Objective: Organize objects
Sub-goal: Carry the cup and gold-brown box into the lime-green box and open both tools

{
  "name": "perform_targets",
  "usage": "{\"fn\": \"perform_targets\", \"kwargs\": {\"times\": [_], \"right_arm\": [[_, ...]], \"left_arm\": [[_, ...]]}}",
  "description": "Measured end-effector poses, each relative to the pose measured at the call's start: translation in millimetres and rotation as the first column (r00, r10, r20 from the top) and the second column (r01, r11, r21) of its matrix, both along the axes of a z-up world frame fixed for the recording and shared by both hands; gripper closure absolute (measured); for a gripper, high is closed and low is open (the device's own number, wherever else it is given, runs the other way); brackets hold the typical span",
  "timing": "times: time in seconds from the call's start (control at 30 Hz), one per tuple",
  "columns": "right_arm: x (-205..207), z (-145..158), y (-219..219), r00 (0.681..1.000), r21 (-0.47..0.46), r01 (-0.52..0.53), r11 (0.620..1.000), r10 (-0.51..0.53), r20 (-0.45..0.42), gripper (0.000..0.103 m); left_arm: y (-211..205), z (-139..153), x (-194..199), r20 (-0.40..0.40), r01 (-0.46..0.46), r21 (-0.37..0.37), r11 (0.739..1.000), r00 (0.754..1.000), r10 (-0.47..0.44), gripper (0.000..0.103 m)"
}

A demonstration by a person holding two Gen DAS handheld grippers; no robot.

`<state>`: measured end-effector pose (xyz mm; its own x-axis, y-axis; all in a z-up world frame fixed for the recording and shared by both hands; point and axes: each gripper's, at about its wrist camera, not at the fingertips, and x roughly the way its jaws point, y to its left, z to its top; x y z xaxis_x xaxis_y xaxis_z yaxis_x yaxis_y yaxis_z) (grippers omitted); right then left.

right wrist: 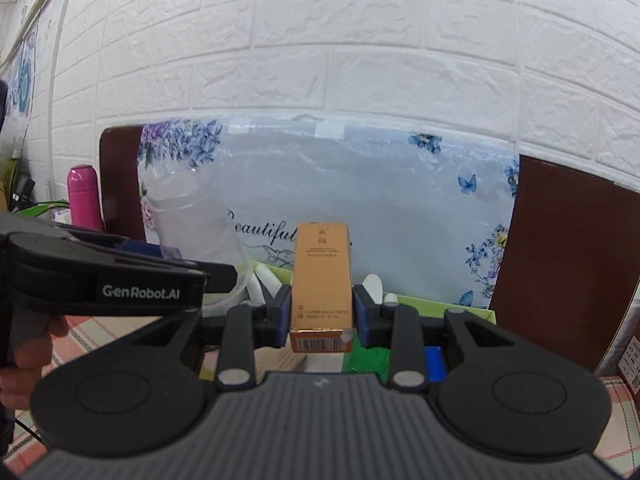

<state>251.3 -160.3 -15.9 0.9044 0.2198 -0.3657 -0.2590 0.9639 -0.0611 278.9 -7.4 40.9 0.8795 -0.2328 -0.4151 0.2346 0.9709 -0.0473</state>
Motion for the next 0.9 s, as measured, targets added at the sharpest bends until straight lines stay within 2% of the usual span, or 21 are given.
{"fn": "perform_targets", "kwargs": {"times": [0.17,0.33,0.43,0.53,0.63,0.67,0.73,0.8,0.83,0.9], "right_arm": [[25,-24,6,0.999,-0.026,-0.004,1.000,0.003,-0.054,0.072],[50,-47,15,0.992,-0.079,-0.033,0.996,0.023,-0.128,0.072],[50,-53,16,0.995,-0.085,-0.034,0.996,0.026,-0.096,0.070],[50,-55,15,0.995,-0.078,-0.040,0.996,0.033,-0.089,0.070],[48,-55,14,0.996,-0.073,-0.043,0.996,0.037,-0.084,0.067],[47,-53,14,0.996,-0.072,-0.042,0.997,0.036,-0.082,0.064],[43,-49,13,0.998,-0.070,-0.038,0.997,0.034,-0.059,0.039],[37,-45,15,0.999,-0.102,-0.024,0.994,0.021,-0.031,0.029],[34,-42,16,1.000,-0.118,-0.014,0.993,0.012,-0.019,0.019],[27,-39,15,1.000,-0.132,-0.019,0.991,0.020,0.005,0.013]], "left_arm": [[-4,-14,23,-0.033,0.014,0.013,1.000,0.999,-0.013,0.046],[-13,-30,39,-0.050,0.036,0.071,0.997,0.998,-0.033,0.042],[-13,-39,44,-0.057,0.036,0.063,0.997,0.998,-0.032,0.035],[-8,-43,46,-0.065,0.019,0.032,0.999,0.998,-0.017,0.034],[-8,-41,44,-0.065,0.015,0.034,0.999,0.998,-0.013,0.032],[-8,-40,43,-0.068,0.015,0.033,0.999,0.998,-0.013,0.031],[-9,-36,39,-0.069,0.009,0.035,0.999,0.998,-0.007,0.030],[-9,-32,34,-0.063,0.001,0.036,0.999,0.998,0.002,0.030],[-9,-30,31,-0.061,-0.003,0.035,0.999,0.998,0.005,0.028],[-8,-25,25,-0.056,-0.015,0.032,0.999,0.998,0.017,0.020]]}}
